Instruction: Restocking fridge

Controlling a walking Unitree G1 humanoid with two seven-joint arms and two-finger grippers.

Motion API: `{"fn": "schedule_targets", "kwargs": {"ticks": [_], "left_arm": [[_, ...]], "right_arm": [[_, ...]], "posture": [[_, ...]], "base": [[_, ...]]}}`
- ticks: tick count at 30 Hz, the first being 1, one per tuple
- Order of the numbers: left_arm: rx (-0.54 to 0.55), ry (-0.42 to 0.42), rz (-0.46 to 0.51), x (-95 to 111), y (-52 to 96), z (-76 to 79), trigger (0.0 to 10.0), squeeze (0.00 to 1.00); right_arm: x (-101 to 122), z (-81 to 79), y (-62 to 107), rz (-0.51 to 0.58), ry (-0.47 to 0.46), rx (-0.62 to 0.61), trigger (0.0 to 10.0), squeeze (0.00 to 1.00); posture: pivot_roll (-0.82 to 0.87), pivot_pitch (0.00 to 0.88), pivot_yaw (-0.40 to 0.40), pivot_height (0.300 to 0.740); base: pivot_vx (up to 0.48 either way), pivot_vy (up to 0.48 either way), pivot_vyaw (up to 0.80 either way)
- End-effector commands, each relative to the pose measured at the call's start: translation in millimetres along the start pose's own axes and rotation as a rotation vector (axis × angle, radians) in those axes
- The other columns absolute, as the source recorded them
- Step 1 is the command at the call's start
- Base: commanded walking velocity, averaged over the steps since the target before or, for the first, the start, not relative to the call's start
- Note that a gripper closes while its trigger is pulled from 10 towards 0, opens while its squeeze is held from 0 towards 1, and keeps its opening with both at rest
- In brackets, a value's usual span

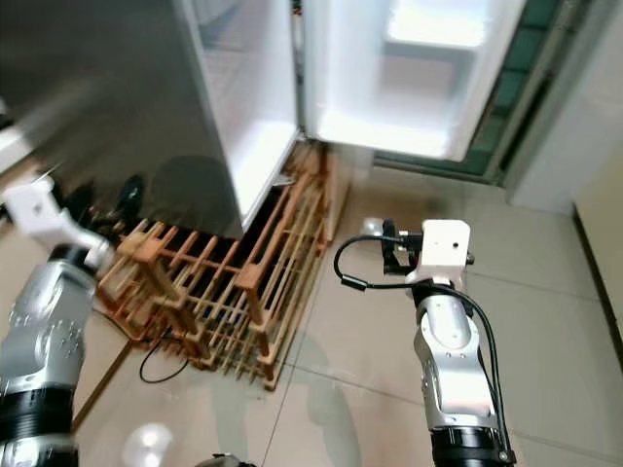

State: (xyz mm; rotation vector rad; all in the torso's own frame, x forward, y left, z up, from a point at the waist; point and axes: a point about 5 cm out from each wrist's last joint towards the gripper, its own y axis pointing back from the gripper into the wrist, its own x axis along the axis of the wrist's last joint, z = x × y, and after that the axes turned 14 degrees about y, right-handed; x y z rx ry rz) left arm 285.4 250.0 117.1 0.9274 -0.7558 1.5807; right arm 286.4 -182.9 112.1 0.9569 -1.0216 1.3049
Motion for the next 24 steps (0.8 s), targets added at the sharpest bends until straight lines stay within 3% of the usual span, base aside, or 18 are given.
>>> {"fn": "schedule_targets", "kwargs": {"ticks": [1, 4, 5, 6, 7, 13, 20, 24], "left_arm": [[0.008, -0.008, -0.005, 0, 3.1, 7.2, 10.0, 0.00], [-0.034, -0.070, -0.048, -8, 7.4, 17.8, 10.0, 0.00], [-0.045, -0.198, -0.057, -9, 7.8, 23.7, 10.0, 0.00], [-0.056, -0.267, -0.051, -9, 8.0, 27.7, 10.0, 0.00], [-0.063, -0.279, -0.049, -9, 7.6, 30.6, 10.0, 0.00], [-0.085, -0.132, -0.058, -12, 6.3, 46.9, 10.0, 0.00], [-0.046, -0.142, -0.054, -15, 3.5, 53.2, 10.0, 0.00], [-0.028, -0.184, -0.041, -13, -2.4, 55.3, 10.0, 0.00]], "right_arm": [[-2, -2.6, -1.5, -0.009, -0.026, 0.010, 10.0, 0.00], [-4, -7.2, -3.1, -0.017, -0.043, 0.033, 10.0, 0.00], [-3, -9.9, -4.0, -0.017, -0.053, 0.046, 10.0, 0.00], [-3, -11.9, -5.1, -0.014, -0.060, 0.057, 10.0, 0.00], [-3, -13.5, -6.7, -0.010, -0.064, 0.066, 10.0, 0.00], [3, -16.5, -9.8, 0.013, -0.077, 0.066, 10.0, 0.00], [4, -16.3, -10.9, 0.024, -0.070, 0.086, 10.0, 0.00], [4, -20.9, -14.0, 0.025, -0.067, 0.113, 10.0, 0.00]], "posture": [[0.03, 0.000, 0.022, 0.740], [0.04, 0.000, 0.010, 0.740], [0.04, 0.000, 0.009, 0.740], [0.04, 0.000, 0.008, 0.740], [0.03, 0.000, 0.009, 0.740], [-0.01, 0.000, 0.022, 0.740], [-0.02, 0.000, 0.026, 0.740], [-0.02, 0.000, 0.025, 0.740]], "base": [[0.000, 0.000, 0.69], [0.000, 0.000, 0.68], [0.000, 0.000, 0.68], [0.000, 0.000, 0.68], [0.000, 0.000, 0.67], [0.000, -0.069, 0.65], [0.000, -0.448, 0.64], [0.000, 0.000, 0.62]]}}
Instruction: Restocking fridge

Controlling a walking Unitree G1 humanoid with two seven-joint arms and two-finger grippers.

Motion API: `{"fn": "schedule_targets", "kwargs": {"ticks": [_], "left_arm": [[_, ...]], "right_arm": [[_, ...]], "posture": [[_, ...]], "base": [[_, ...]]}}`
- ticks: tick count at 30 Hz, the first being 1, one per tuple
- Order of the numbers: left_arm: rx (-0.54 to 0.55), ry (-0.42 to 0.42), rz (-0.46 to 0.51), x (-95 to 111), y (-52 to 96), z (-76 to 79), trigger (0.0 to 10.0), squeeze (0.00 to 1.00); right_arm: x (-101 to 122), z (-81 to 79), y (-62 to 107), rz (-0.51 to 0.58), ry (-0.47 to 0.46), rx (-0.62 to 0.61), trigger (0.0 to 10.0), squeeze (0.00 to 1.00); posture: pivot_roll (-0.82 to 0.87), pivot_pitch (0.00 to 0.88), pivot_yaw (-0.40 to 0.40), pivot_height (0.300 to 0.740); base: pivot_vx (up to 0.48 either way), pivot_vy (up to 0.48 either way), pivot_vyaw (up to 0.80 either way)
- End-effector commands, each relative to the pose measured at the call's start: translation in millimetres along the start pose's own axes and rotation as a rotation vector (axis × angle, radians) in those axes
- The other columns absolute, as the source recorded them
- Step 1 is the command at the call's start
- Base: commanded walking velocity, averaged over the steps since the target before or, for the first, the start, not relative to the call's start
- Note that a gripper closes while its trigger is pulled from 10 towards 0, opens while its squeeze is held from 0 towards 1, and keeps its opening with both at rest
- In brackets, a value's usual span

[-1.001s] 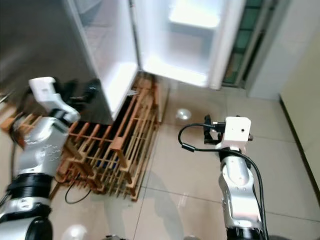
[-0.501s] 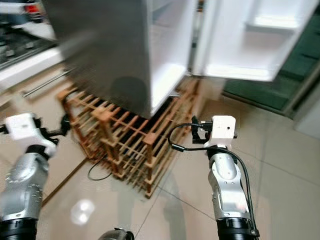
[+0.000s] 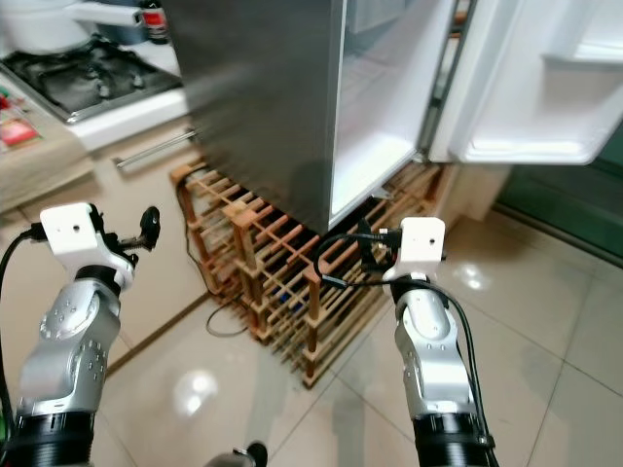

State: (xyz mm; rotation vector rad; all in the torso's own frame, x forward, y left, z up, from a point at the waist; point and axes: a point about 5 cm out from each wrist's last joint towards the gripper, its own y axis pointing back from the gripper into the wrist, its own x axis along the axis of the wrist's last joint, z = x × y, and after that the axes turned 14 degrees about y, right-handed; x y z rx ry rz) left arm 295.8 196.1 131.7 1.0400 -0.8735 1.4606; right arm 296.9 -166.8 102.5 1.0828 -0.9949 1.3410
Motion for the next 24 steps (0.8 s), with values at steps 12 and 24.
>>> {"fn": "schedule_targets", "kwargs": {"ticks": [12, 24], "left_arm": [[-0.022, -0.049, 0.040, 9, -11.9, 11.4, 10.0, 0.00], [-0.009, 0.004, 0.082, 16, -9.3, 3.5, 10.0, 0.00]], "right_arm": [[8, -12.3, -5.9, 0.051, -0.039, 0.050, 10.0, 0.00], [8, -11.2, -6.9, 0.061, -0.026, 0.056, 10.0, 0.00]], "posture": [[-0.02, 0.000, 0.031, 0.740], [-0.01, 0.000, 0.030, 0.740]], "base": [[0.000, 0.000, 0.48], [0.000, 0.080, 0.43]]}}
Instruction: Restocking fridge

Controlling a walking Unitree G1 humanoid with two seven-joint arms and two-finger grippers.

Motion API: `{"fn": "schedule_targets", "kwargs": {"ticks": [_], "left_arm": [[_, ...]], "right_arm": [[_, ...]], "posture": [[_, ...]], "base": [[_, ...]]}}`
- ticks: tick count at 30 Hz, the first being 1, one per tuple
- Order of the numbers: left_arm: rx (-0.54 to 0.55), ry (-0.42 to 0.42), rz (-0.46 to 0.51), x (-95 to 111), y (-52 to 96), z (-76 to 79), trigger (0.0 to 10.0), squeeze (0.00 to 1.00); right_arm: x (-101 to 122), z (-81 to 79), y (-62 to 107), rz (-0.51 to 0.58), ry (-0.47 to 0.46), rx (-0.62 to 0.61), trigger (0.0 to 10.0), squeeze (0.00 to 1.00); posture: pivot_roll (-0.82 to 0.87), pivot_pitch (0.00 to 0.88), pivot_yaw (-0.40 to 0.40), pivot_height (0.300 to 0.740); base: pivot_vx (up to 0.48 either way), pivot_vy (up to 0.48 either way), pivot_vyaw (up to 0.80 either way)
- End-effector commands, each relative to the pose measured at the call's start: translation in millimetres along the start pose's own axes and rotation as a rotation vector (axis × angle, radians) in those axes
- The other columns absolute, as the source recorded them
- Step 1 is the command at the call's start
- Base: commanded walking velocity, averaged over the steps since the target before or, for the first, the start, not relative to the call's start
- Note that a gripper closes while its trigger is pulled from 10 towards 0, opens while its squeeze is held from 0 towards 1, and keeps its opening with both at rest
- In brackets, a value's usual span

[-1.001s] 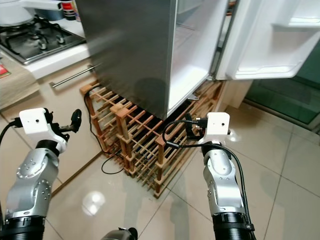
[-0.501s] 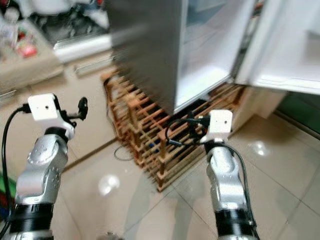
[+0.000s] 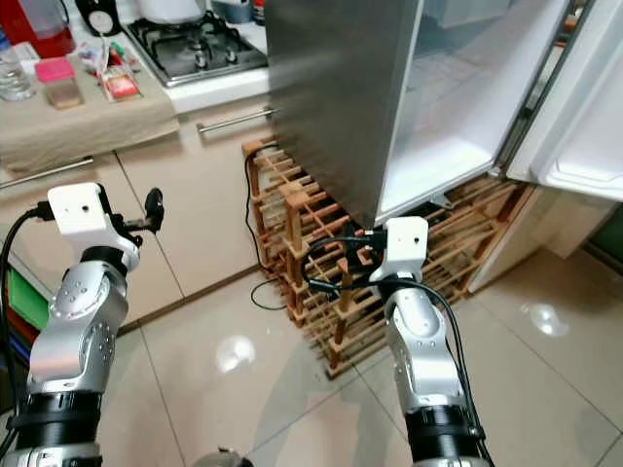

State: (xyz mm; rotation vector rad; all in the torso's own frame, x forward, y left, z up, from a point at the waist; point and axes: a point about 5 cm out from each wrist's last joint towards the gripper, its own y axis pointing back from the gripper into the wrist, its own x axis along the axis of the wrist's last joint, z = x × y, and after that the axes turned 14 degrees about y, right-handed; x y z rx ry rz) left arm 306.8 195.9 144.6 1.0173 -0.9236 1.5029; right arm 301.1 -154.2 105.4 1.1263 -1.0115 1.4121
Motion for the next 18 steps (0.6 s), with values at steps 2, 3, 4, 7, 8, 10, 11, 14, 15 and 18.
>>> {"fn": "schedule_targets", "kwargs": {"ticks": [2, 3, 4, 7, 8, 10, 11, 14, 15, 18], "left_arm": [[0.004, 0.005, 0.018, 4, 1.3, -2.4, 10.0, 0.00], [0.004, -0.022, 0.018, 4, 1.7, -1.0, 10.0, 0.00], [0.005, -0.027, 0.020, 4, 2.1, -0.5, 10.0, 0.00], [0.001, -0.044, 0.016, 2, 0.8, 4.6, 10.0, 0.00], [0.001, -0.044, 0.016, 2, 0.8, 4.6, 10.0, 0.00], [-0.004, -0.043, 0.020, 2, -0.1, 6.3, 10.0, 0.00], [-0.010, -0.044, 0.021, 3, -0.8, 7.7, 10.0, 0.00], [-0.020, -0.051, 0.016, 1, 0.1, 9.7, 10.0, 0.00], [-0.022, -0.054, 0.015, 1, 0.6, 10.1, 10.0, 0.00], [-0.020, -0.084, 0.002, -2, 2.8, 10.6, 10.0, 0.00]], "right_arm": [[2, -0.1, -2.3, 0.010, -0.002, -0.004, 10.0, 0.00], [2, -0.7, -2.4, 0.012, -0.001, -0.001, 10.0, 0.00], [2, -0.8, -2.1, 0.013, -0.001, 0.000, 10.0, 0.00], [2, -1.5, -2.2, 0.017, 0.006, 0.007, 10.0, 0.00], [2, -1.5, -2.2, 0.017, 0.006, 0.007, 10.0, 0.00], [3, -1.6, -2.7, 0.021, 0.011, 0.009, 10.0, 0.00], [3, -1.5, -3.3, 0.023, 0.017, 0.009, 10.0, 0.00], [4, -1.4, -3.8, 0.026, 0.022, 0.010, 10.0, 0.00], [4, -1.4, -3.7, 0.026, 0.023, 0.010, 10.0, 0.00], [3, -1.9, -3.5, 0.026, 0.024, 0.011, 10.0, 0.01]], "posture": [[-0.01, 0.000, 0.030, 0.740], [-0.01, 0.000, 0.030, 0.740], [0.00, 0.000, 0.026, 0.740], [-0.01, 0.000, 0.025, 0.740], [-0.01, 0.000, 0.025, 0.740], [-0.01, 0.000, 0.024, 0.740], [-0.01, 0.000, 0.025, 0.740], [-0.01, 0.000, 0.028, 0.740], [-0.01, 0.000, 0.029, 0.740], [-0.01, 0.000, 0.029, 0.740]], "base": [[0.000, 0.480, 0.43], [0.000, 0.480, 0.43], [0.000, 0.000, 0.43], [0.000, 0.000, 0.43], [0.000, 0.000, 0.43], [0.000, 0.000, 0.43], [0.000, 0.000, 0.43], [0.000, 0.000, 0.44], [0.000, 0.000, 0.44], [0.000, 0.000, 0.43]]}}
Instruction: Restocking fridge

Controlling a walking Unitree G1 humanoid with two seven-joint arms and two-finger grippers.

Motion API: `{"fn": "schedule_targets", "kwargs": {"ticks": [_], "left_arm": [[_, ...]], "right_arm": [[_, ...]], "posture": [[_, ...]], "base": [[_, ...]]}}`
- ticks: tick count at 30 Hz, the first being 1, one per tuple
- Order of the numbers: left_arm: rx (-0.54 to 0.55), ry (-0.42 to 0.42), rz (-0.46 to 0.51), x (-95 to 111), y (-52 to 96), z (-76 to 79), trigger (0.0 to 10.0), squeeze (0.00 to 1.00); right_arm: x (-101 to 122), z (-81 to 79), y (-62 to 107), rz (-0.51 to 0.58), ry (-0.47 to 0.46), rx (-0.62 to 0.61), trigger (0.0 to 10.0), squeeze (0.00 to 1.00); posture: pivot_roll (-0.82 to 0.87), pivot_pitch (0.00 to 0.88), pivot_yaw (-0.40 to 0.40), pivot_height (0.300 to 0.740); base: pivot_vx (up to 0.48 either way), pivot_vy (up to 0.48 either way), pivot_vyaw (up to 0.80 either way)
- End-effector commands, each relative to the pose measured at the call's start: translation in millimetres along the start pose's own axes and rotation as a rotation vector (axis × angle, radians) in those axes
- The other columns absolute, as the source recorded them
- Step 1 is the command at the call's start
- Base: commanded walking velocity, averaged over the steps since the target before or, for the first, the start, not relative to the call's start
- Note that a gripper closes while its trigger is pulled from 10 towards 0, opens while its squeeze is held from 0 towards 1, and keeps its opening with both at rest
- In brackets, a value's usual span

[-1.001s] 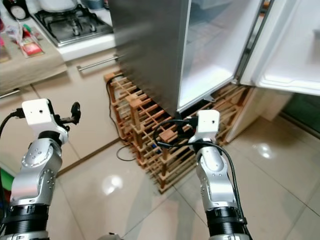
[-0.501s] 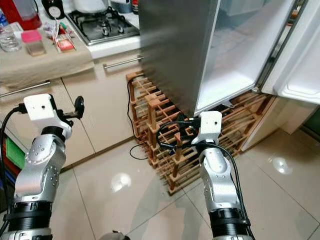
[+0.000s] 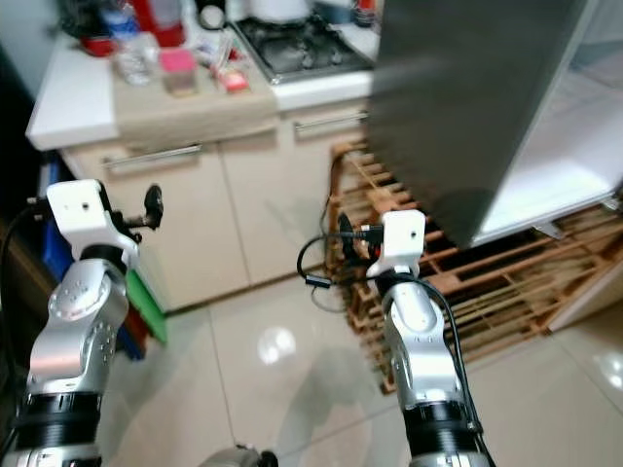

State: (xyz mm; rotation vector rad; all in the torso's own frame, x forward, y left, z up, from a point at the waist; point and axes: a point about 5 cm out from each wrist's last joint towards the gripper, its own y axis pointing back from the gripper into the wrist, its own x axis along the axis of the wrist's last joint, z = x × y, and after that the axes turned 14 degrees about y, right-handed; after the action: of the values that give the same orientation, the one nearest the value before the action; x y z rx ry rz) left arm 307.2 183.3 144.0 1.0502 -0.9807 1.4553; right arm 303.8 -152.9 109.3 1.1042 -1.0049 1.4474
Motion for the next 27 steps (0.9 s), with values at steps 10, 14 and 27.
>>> {"fn": "schedule_targets", "kwargs": {"ticks": [10, 14, 27], "left_arm": [[0.003, -0.019, 0.003, 0, -0.2, 2.5, 10.0, 0.00], [-0.066, 0.003, 0.012, 3, -5.6, 12.5, 10.0, 0.00], [-0.166, 0.063, 0.050, 13, -8.5, 27.2, 10.0, 0.00]], "right_arm": [[0, -3.9, -1.3, 0.010, 0.016, 0.021, 10.0, 0.02], [8, 5.4, -3.6, 0.047, 0.055, -0.027, 10.0, 0.03], [27, 14.1, -7.9, 0.108, 0.084, -0.118, 10.0, 0.00]], "posture": [[-0.02, 0.000, 0.024, 0.740], [-0.02, 0.000, 0.020, 0.740], [-0.03, 0.000, 0.025, 0.740]], "base": [[0.000, -0.048, 0.43], [0.000, 0.000, 0.54], [0.148, 0.000, 0.10]]}}
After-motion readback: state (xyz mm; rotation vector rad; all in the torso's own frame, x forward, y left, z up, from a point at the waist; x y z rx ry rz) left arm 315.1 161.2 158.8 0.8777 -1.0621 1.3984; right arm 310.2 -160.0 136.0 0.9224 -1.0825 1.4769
